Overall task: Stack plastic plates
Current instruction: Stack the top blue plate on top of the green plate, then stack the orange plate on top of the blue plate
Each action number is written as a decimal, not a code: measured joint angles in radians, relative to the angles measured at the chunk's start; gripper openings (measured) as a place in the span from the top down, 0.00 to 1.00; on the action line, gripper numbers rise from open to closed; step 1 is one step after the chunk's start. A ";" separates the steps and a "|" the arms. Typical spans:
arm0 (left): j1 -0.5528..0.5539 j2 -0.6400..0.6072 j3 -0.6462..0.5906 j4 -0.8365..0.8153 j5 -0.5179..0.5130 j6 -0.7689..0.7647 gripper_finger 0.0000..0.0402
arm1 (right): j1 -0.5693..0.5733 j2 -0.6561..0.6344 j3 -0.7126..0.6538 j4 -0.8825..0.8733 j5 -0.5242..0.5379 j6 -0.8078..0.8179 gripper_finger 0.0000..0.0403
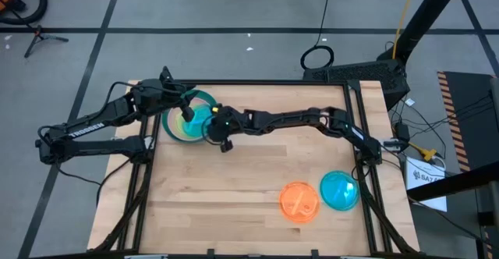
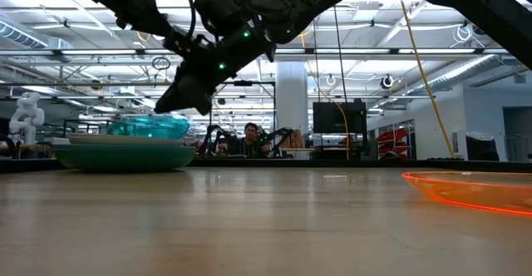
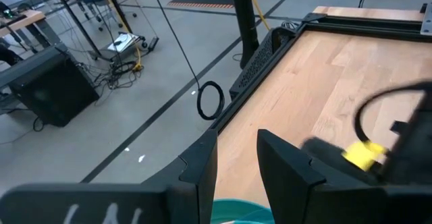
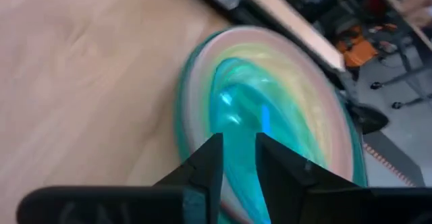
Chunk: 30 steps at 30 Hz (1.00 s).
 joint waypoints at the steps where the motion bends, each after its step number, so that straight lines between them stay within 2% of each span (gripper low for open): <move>1: 0.000 0.000 0.000 0.000 0.000 0.000 0.72 | -0.005 0.000 0.000 0.022 0.001 0.024 0.79; 5: 0.000 0.000 0.000 0.001 0.000 -0.001 0.72 | -0.025 0.000 0.000 0.092 0.000 0.138 0.77; 10: 0.000 0.000 0.000 0.000 0.000 -0.009 0.72 | -0.031 -0.005 0.000 0.094 0.004 0.211 0.77; 14: 0.000 0.000 0.000 -0.004 0.000 -0.015 0.72 | -0.021 -0.031 -0.001 0.082 0.011 0.212 0.78; 17: 0.000 0.000 0.000 -0.008 0.001 -0.019 0.72 | -0.004 -0.068 0.000 0.036 0.082 0.182 0.79; 20: 0.000 0.000 0.000 -0.016 0.001 -0.028 0.72 | 0.010 -0.118 0.000 -0.067 0.140 0.150 0.80; 25: 0.000 0.000 0.000 -0.074 0.001 -0.062 0.72 | 0.019 -0.200 0.000 -0.306 0.140 0.115 0.81; 30: 0.000 0.007 0.000 -0.159 0.022 -0.124 0.72 | 0.015 -0.238 0.000 -0.580 0.140 0.166 0.85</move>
